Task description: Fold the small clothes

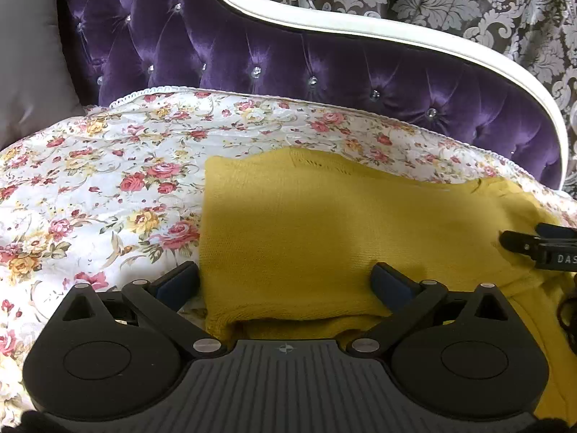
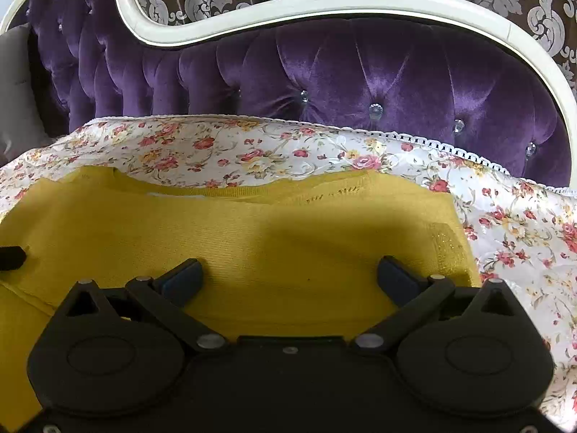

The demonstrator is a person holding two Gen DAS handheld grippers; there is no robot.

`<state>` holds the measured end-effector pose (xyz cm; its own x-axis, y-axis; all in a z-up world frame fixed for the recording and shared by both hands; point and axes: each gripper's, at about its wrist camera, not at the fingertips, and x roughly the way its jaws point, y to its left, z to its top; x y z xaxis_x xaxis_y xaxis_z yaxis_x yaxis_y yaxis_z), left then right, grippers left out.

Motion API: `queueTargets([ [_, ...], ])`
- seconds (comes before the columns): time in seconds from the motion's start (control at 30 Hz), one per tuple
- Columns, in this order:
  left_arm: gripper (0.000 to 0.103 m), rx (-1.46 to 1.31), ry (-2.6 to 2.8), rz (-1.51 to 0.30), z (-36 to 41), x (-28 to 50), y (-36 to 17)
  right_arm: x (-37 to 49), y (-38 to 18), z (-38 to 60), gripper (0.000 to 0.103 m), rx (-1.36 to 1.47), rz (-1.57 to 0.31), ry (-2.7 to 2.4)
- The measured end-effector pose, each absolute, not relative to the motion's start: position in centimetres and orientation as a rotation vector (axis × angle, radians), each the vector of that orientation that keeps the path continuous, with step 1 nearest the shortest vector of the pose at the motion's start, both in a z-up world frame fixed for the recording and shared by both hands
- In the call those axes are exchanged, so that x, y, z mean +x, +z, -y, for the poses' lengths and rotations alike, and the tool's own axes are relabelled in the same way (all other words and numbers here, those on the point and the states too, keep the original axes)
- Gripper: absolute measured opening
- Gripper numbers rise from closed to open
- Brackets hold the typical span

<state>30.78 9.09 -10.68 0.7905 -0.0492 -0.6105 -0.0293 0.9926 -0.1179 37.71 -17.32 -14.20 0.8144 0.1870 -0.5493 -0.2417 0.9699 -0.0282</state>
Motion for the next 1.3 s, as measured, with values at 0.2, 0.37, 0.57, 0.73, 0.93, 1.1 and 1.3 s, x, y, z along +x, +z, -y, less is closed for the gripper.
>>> queueTargets([
  [0.2,0.103,-0.126,-0.011,-0.651,-9.1,30.7,-10.7,37.7,-14.2,17.3,0.103,-0.098,-0.573,0.226],
  [0.37,0.103,-0.126,-0.010,-0.647,-9.1,30.6,-10.8,37.7,-14.2,17.3,0.103,-0.095,-0.573,0.227],
  [0.57,0.103,-0.125,-0.005,-0.641,-9.0,30.6,-10.8,37.8,-14.2,17.3,0.103,-0.090,-0.574,0.227],
  [0.73,0.103,-0.121,-0.001,-0.640,-9.0,30.6,-10.7,37.7,-14.3,17.3,0.103,-0.088,-0.573,0.225],
  [0.93,0.103,-0.117,0.004,-0.638,-9.0,30.6,-10.7,37.7,-14.3,17.3,0.103,-0.089,-0.573,0.224],
  [1.1,0.103,-0.115,0.011,-0.639,-9.0,30.6,-10.6,37.7,-14.2,17.3,0.103,-0.091,-0.574,0.222],
  [1.3,0.102,-0.141,0.014,-0.709,-9.3,30.6,-9.4,37.7,-14.2,17.2,0.103,-0.094,-0.574,0.221],
])
